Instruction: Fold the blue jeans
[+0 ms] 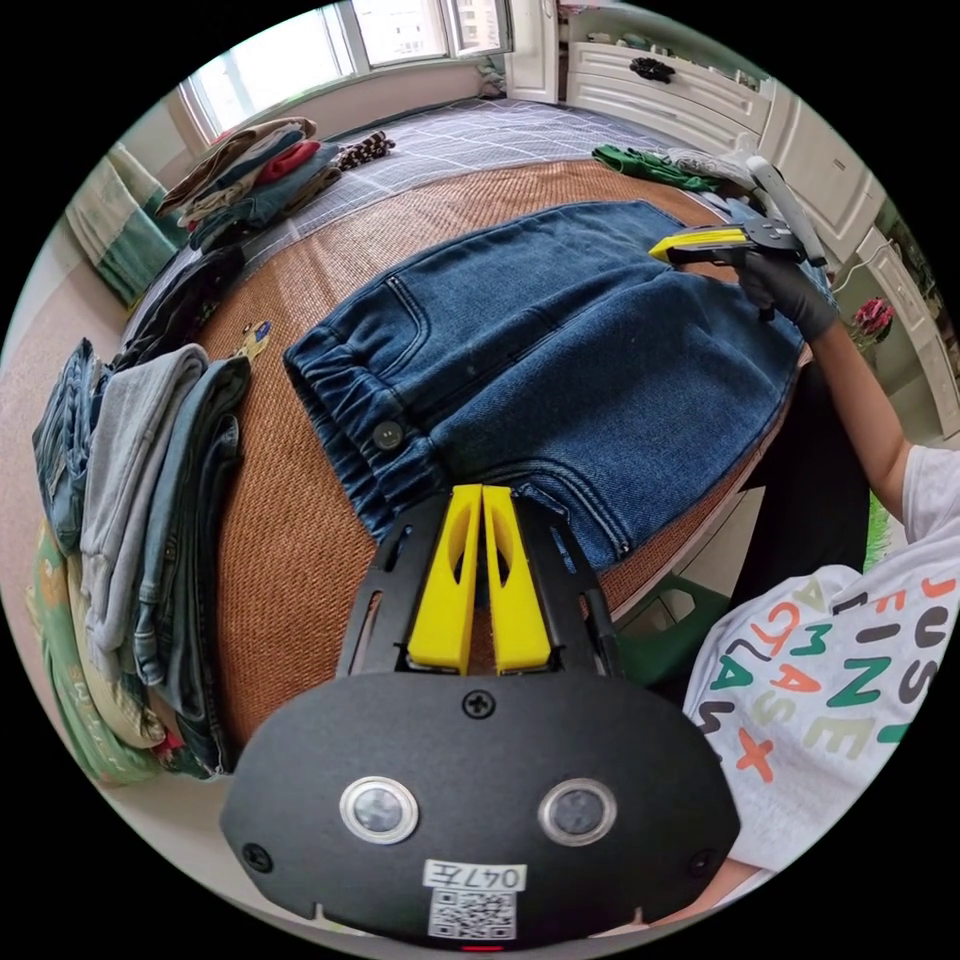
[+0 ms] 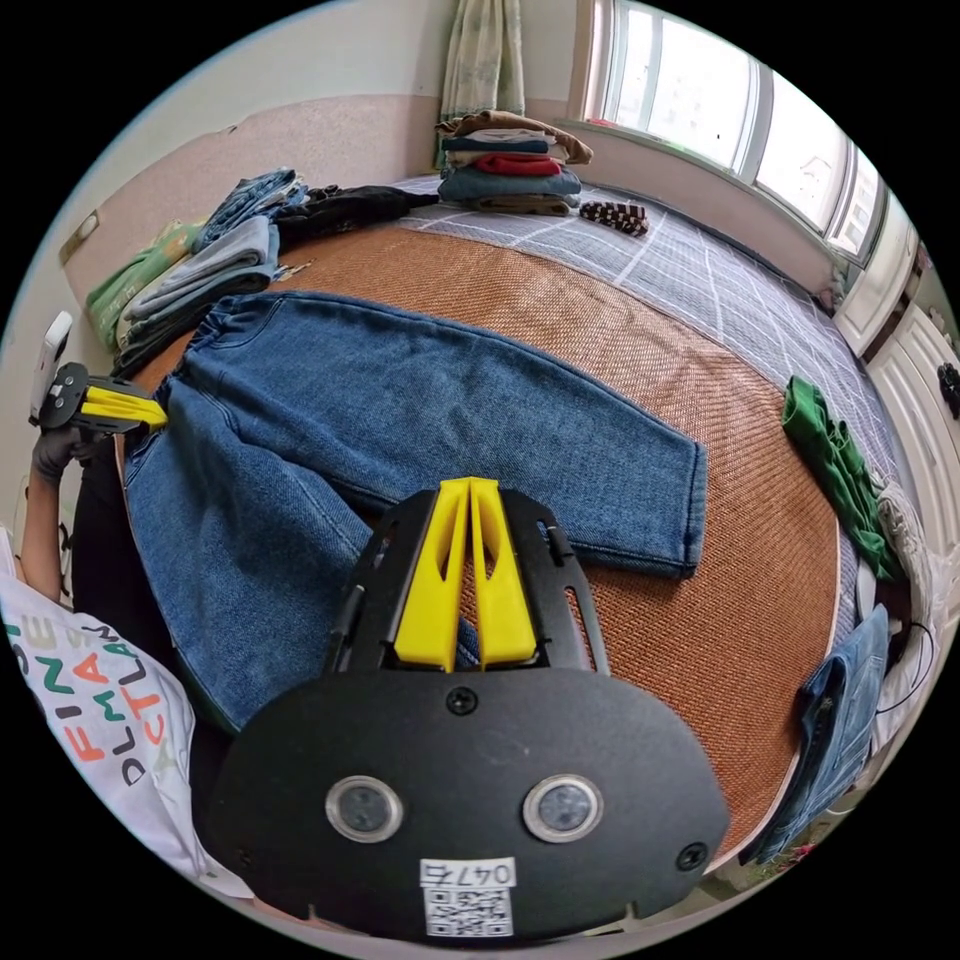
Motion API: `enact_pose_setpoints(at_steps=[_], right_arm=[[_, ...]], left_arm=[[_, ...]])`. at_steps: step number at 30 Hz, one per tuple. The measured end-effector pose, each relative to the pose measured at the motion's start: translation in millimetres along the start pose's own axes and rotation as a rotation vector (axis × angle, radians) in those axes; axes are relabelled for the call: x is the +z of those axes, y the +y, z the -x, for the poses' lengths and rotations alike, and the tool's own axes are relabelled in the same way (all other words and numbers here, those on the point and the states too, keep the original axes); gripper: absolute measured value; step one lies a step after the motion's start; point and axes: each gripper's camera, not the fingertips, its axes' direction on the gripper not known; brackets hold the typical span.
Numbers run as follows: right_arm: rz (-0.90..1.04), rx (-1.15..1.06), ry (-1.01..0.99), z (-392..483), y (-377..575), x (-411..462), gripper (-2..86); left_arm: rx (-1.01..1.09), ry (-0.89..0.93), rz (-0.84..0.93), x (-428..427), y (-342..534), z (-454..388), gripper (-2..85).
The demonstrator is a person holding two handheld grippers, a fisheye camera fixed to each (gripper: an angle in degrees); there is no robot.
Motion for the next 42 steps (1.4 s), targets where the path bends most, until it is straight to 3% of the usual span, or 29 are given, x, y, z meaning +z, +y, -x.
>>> enact_pose_setpoints(at_steps=[42], right_arm=[[-0.005, 0.013, -0.028, 28, 9, 34, -0.6]], left_arm=[[-0.037, 0.043, -0.040, -6, 29, 31, -1.0]])
